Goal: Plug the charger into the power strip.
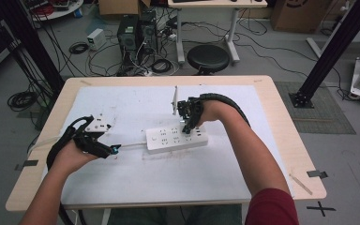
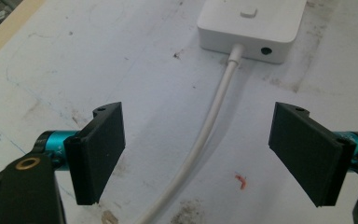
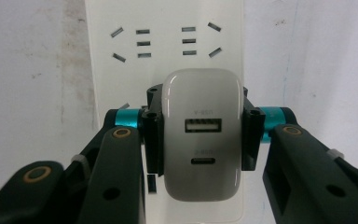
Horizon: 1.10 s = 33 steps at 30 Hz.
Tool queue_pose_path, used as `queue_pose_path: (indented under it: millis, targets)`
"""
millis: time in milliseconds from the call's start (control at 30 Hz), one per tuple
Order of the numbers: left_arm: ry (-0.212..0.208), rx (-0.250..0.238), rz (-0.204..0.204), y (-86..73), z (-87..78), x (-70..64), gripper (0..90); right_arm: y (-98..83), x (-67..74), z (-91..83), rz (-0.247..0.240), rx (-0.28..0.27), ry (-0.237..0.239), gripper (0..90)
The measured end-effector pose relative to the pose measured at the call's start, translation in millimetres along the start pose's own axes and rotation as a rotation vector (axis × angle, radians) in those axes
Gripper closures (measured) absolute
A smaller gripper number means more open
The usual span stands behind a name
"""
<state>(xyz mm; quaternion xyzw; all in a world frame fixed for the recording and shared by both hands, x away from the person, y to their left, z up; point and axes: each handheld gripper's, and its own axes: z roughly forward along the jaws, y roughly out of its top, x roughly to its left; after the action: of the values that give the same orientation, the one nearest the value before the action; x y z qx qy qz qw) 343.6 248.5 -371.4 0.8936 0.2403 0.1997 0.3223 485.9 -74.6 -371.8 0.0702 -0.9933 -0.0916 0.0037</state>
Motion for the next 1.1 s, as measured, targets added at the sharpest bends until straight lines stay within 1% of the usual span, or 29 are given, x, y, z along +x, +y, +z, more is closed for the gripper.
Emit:
queue_pose_path:
  millis: [100,133,167,200,233,267,300,333,400,433,467,500,533,567,600,633,700,767,833,867,900,967,1033,1067,1100]
  targets:
    - [-0.006,0.0,-0.002,0.2,0.9,0.0,18.5,-0.8,-0.2,-0.2,-0.003,-0.01,0.001,63.2]
    - [-0.008,0.004,0.004,0.1,1.0,0.7,18.4,-0.2,0.6,-0.5,-0.009,-0.007,-0.007,62.9]
    - [-0.011,0.006,0.003,0.0,1.2,1.0,18.5,-0.8,1.3,-0.8,0.004,-0.013,-0.004,62.4]
    - [-0.012,0.005,0.002,0.0,1.6,1.4,18.4,-1.9,0.2,-2.2,0.019,-0.022,-0.004,53.2]
    - [-0.012,0.004,-0.002,-0.1,2.2,1.7,18.5,-3.5,-0.9,-4.9,0.048,-0.05,-0.025,43.0]
    - [-0.012,0.004,0.0,0.1,2.6,2.2,18.5,-5.7,-1.2,-9.3,0.095,-0.082,-0.034,38.6]
    - [-0.015,0.003,0.0,0.8,3.1,2.5,18.5,-7.3,-0.1,-13.7,0.113,-0.107,-0.046,38.0]
    - [-0.014,0.005,0.005,1.7,3.0,2.9,18.4,-8.8,3.2,-18.4,0.104,-0.135,-0.06,37.8]
    - [-0.017,-0.006,0.009,4.0,2.9,3.6,18.5,-11.8,9.7,-25.9,0.131,-0.19,-0.067,36.3]
    - [-0.016,-0.009,0.012,5.2,2.5,4.1,18.5,-14.4,13.7,-29.4,0.139,-0.23,-0.077,35.9]
    - [-0.015,-0.013,0.015,6.1,2.2,4.8,18.5,-18.1,17.3,-32.4,0.155,-0.271,-0.066,35.8]
    - [-0.018,-0.02,0.007,7.1,2.4,4.9,18.5,-21.7,21.1,-35.2,0.174,-0.307,-0.066,35.1]
    - [-0.021,-0.024,0.01,7.9,2.4,5.6,18.4,-25.6,25.7,-37.4,0.191,-0.348,-0.081,32.6]
    - [-0.023,-0.023,0.01,9.0,2.1,6.0,18.5,-29.8,29.6,-39.2,0.196,-0.387,-0.08,31.6]
    - [-0.026,-0.034,0.012,10.2,2.5,6.2,18.4,-33.4,34.9,-41.0,0.219,-0.412,-0.088,30.7]
    - [-0.028,-0.045,0.009,11.4,2.8,6.3,18.5,-37.2,39.9,-43.1,0.238,-0.429,-0.113,28.1]
    - [-0.033,-0.057,0.017,15.0,3.3,6.5,18.5,-44.0,49.2,-46.0,0.281,-0.461,-0.122,25.6]
    - [-0.042,-0.07,0.031,18.9,3.6,6.9,18.5,-50.6,59.0,-49.3,0.314,-0.494,-0.156,21.1]
    - [-0.048,-0.092,0.039,22.9,3.6,5.7,18.4,-57.9,67.8,-53.1,0.342,-0.53,-0.191,20.7]
    - [-0.051,-0.104,0.043,24.6,2.9,5.4,18.5,-62.1,72.7,-55.0,0.356,-0.554,-0.202,20.7]
    - [-0.056,-0.123,0.045,26.2,2.4,5.0,18.5,-66.0,77.5,-56.7,0.376,-0.574,-0.219,20.4]
    - [-0.069,-0.156,0.045,28.6,0.5,4.5,18.5,-74.6,86.6,-58.8,0.399,-0.623,-0.247,19.0]
    - [-0.072,-0.18,0.048,30.1,-1.3,4.4,18.5,-82.6,95.6,-59.5,0.429,-0.652,-0.278,19.0]
    - [-0.076,-0.185,0.051,30.2,-2.0,4.6,18.4,-87.0,99.8,-59.7,0.442,-0.668,-0.283,19.0]
    - [-0.081,-0.198,0.045,30.0,-2.1,4.4,18.4,-91.2,103.7,-59.4,0.45,-0.685,-0.297,19.0]
